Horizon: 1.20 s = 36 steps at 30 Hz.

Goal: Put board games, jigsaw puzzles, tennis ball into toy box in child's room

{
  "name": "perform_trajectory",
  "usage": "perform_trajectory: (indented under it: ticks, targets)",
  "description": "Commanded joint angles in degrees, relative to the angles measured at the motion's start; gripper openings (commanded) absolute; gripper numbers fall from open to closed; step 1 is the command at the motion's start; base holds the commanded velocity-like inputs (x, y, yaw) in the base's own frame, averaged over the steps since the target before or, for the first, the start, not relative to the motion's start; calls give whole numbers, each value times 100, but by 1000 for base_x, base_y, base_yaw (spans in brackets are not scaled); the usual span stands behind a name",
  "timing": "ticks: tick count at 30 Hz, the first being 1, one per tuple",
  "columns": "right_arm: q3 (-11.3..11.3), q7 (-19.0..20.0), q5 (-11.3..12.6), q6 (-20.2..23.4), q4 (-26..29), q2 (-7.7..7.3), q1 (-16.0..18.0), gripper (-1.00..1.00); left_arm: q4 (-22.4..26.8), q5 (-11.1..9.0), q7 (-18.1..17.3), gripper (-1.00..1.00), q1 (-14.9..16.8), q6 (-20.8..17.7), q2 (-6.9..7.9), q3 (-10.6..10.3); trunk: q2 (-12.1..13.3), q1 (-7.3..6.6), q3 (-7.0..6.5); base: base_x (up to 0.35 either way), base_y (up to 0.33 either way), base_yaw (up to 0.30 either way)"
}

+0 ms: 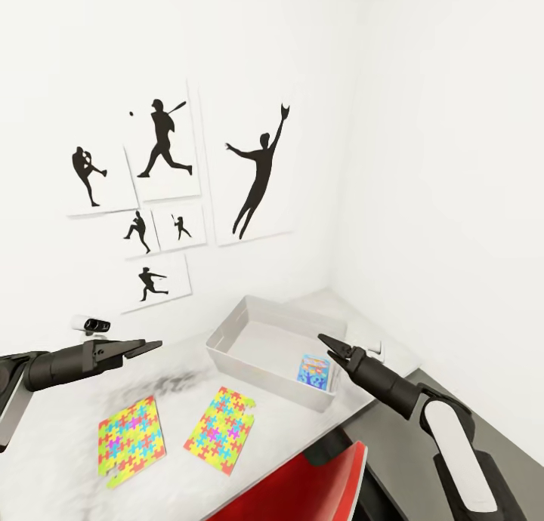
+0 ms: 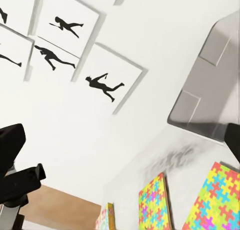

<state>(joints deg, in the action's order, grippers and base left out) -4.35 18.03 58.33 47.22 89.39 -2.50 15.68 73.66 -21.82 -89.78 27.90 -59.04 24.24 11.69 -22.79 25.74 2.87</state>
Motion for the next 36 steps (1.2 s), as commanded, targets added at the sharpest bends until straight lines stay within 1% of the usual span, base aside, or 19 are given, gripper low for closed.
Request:
perform_trajectory:
  ticks: [1, 9, 18, 24, 30, 36]
  targets:
    - [-8, 32, -36, 21, -1, 2, 6, 100, 1, 3, -22, 100, 5, -61, 2, 2, -13, 4, 11, 0, 0, 0]
    - [-3, 50, -113, -21, -9, 10, 5, 100, -1, 2, -22, 100, 5, -61, 3, 18, -13, 4, 6, 0, 0, 0]
    - [-5, 52, -120, -31, -11, 25, 5, 100, -1, 1, -22, 100, 5, -63, 2, 39, -13, 4, 5, 0, 0, 0]
    - [-5, 52, -120, -33, -10, 57, 5, 100, -1, 2, -22, 100, 5, -63, 2, 18, -13, 4, 5, -1, 0, -1]
    - [-10, 52, -120, -32, -9, 22, 5, 100, -1, 2, -22, 100, 5, -64, 2, 5, -13, 4, -9, -133, 0, -112]
    - [-11, 52, -118, -29, -9, 11, 5, 100, -1, 1, -22, 100, 5, -64, 2, 3, -13, 4, -12, -173, 0, -32]
